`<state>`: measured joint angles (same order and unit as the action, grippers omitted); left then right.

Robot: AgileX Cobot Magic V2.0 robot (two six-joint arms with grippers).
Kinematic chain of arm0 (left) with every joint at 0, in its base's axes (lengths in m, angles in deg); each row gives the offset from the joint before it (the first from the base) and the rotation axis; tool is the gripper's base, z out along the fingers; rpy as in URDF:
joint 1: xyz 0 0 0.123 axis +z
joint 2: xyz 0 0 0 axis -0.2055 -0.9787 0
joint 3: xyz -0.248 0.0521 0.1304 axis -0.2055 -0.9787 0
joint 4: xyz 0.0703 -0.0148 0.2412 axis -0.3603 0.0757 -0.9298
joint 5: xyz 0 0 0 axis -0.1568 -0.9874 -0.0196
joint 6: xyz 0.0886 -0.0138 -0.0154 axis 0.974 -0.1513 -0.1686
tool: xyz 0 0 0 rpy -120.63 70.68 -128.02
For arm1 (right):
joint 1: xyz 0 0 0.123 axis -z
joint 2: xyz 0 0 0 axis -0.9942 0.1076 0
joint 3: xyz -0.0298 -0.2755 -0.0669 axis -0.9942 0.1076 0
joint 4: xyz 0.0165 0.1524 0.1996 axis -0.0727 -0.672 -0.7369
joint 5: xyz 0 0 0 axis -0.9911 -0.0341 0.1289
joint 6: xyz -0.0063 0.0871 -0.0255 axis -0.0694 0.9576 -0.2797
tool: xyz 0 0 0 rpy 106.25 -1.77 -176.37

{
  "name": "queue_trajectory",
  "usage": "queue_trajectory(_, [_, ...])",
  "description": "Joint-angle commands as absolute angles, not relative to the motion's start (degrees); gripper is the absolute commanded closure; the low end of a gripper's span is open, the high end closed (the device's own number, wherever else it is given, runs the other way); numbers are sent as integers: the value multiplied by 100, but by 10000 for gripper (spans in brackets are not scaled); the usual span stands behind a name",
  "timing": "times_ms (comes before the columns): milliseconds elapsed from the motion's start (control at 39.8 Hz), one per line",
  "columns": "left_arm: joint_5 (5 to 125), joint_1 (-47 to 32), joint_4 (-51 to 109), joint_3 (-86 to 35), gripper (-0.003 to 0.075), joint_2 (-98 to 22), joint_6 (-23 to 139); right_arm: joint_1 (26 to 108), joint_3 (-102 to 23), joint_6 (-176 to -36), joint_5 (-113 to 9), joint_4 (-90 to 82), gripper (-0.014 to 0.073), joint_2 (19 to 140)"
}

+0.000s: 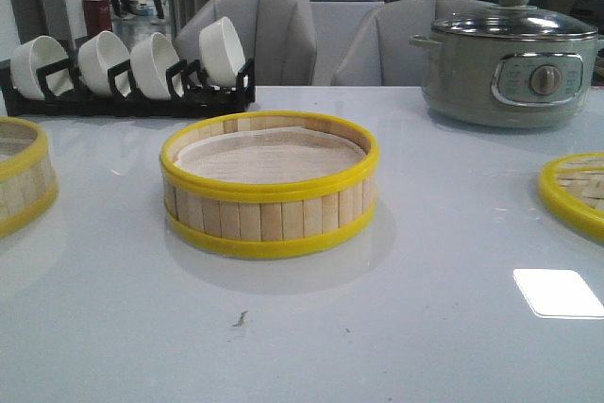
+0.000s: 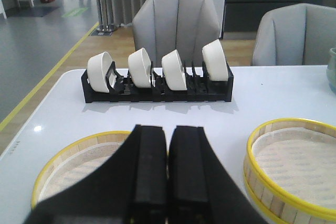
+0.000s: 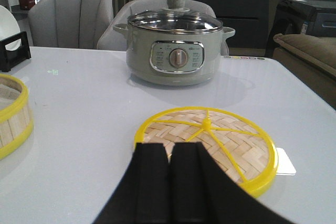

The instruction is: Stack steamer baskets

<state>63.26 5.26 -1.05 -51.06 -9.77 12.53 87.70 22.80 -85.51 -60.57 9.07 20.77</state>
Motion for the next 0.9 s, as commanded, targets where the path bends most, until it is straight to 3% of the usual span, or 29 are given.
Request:
queue_trajectory(0, [5967,503,-210,-4014,636,-1691,1233,8797,2197,-8550,-6631,935,527,1958])
queue_trajectory(251, [4925,503,-447,-2696,636,-2830,1233,8797,2197,-8550,-6631,935,527,1958])
queue_trajectory(879, [4363,503,-460,-2694,636,-2902,1233,8797,2197,-8550,-6631,935,527,1958])
